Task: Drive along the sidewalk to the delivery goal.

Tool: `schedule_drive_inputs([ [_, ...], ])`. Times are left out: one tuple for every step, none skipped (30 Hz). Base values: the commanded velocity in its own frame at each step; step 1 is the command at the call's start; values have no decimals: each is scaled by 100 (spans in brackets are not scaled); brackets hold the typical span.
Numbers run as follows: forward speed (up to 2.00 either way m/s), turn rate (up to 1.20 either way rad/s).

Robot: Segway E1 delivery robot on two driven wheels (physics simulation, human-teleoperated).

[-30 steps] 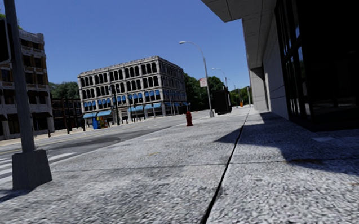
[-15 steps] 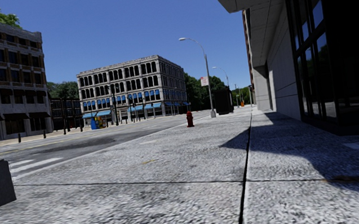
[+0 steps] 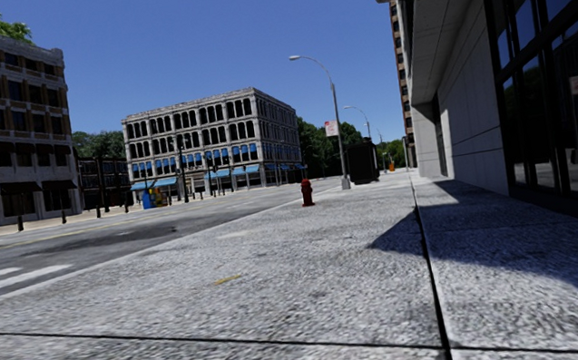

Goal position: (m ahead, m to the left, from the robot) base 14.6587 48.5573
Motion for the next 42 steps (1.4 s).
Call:
schedule_drive_inputs([
  [149,21],
  [149,38],
  [149,60],
  [149,73],
  [149,73],
  [149,91],
  [149,120],
  [149,120],
  [149,120],
  [149,120],
  [149,117],
  [149,104],
  [149,101],
  [149,101],
  [149,101],
  [149,106],
  [149,111],
  [149,107],
  [149,63],
  [149,47],
  [149,37],
  [149,27],
  [149,8],
  [149,1],
  [149,0],
  [149,0],
  [149,0],
  [146,-59],
  [135,-120],
  [135,-120],
  [120,-120],
  [100,-120],
  [89,-120],
  [85,-120],
  [84,-120],
  [84,-120],
  [89,-5],
  [97,0],
  [103,0],
  [110,0],
  [110,0],
  [117,0],
])
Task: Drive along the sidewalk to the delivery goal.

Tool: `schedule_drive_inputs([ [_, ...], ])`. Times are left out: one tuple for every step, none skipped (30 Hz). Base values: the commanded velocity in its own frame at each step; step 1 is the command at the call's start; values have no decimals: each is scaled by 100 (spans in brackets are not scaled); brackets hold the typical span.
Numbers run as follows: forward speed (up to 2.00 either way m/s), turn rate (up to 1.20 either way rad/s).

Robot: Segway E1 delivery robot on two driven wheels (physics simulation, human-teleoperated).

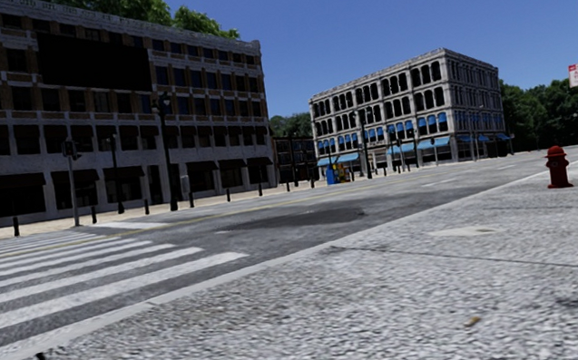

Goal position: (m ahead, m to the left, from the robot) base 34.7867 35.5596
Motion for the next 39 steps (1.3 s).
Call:
schedule_drive_inputs([
  [121,0],
  [122,0],
  [123,17],
  [124,65],
  [127,94],
  [129,120],
  [130,120],
  [131,120],
  [131,116],
  [131,116],
  [131,41],
  [131,0],
  [131,0],
  [131,0],
  [131,0],
  [131,0],
  [131,0],
  [131,0],
  [131,0],
  [131,0],
  [131,0],
  [131,0],
  [131,0],
  [131,0],
  [131,0],
  [131,0],
  [131,0],
  [131,0],
  [131,0],
  [131,0],
  [131,0],
  [131,0],
  [131,0],
  [131,0],
  [131,0],
  [131,0],
  [131,0],
  [131,5],
  [131,18],
])
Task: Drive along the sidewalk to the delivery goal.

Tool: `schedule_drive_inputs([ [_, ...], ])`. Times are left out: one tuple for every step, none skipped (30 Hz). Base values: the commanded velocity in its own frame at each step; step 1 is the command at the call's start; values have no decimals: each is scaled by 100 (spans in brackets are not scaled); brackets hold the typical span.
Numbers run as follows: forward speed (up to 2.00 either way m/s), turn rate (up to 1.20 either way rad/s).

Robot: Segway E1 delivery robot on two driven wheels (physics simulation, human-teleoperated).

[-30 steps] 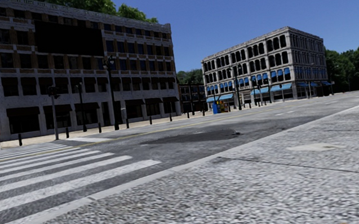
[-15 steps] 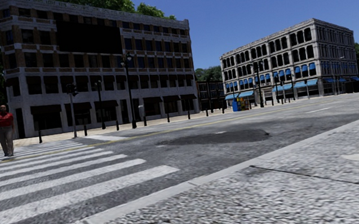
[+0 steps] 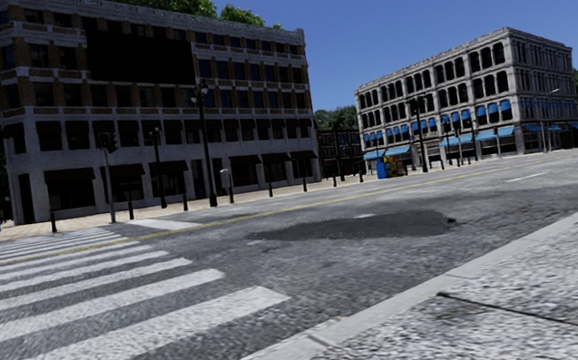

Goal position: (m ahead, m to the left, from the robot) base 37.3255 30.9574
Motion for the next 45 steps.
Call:
schedule_drive_inputs([
  [131,30],
  [131,54],
  [131,54],
  [131,104],
  [132,120],
  [132,118],
  [132,118],
  [132,40],
  [133,36],
  [134,39],
  [134,85],
  [134,120],
  [134,120],
  [134,120],
  [134,38],
  [134,38],
  [134,23],
  [134,18],
  [134,17],
  [134,11],
  [134,3],
  [134,0],
  [134,0],
  [134,0],
  [134,0],
  [134,0],
  [134,0],
  [134,0],
  [134,0],
  [134,-14],
  [134,-23],
  [134,-26],
  [134,-21],
  [134,-21],
  [134,-2],
  [134,0],
  [134,0],
  [134,0],
  [134,0],
  [134,0],
  [134,0],
  [134,0],
  [134,0],
  [134,0],
  [134,14],
])
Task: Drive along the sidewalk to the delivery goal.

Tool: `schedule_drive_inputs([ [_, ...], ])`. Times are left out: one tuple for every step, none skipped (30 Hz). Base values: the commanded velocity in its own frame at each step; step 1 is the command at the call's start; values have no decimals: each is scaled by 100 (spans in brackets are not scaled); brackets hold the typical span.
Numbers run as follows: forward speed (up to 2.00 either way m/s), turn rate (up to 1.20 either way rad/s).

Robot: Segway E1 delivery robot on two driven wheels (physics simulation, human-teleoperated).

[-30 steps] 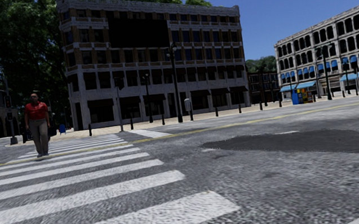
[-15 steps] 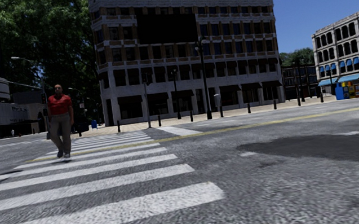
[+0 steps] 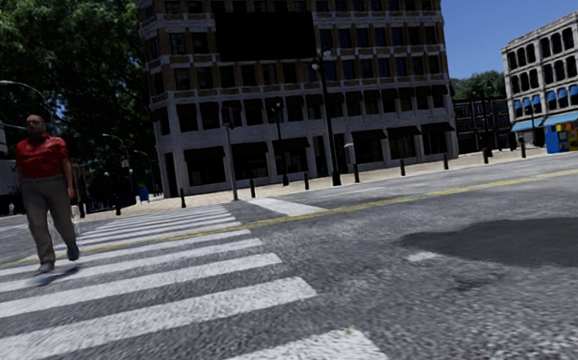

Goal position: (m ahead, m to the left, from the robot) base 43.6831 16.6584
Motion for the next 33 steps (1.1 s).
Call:
schedule_drive_inputs([
  [134,53],
  [134,104],
  [134,120],
  [134,120],
  [134,120],
  [134,120],
  [134,79],
  [134,58],
  [134,41],
  [134,35],
  [134,34],
  [134,33],
  [134,33],
  [134,33],
  [134,30],
  [134,16],
  [135,8],
  [135,5],
  [135,0],
  [135,0],
  [135,0],
  [135,0],
  [135,0],
  [135,2],
  [135,7],
  [135,8],
  [135,8],
  [135,8],
  [135,15],
  [135,34],
  [135,54],
  [135,54],
  [135,74],
])
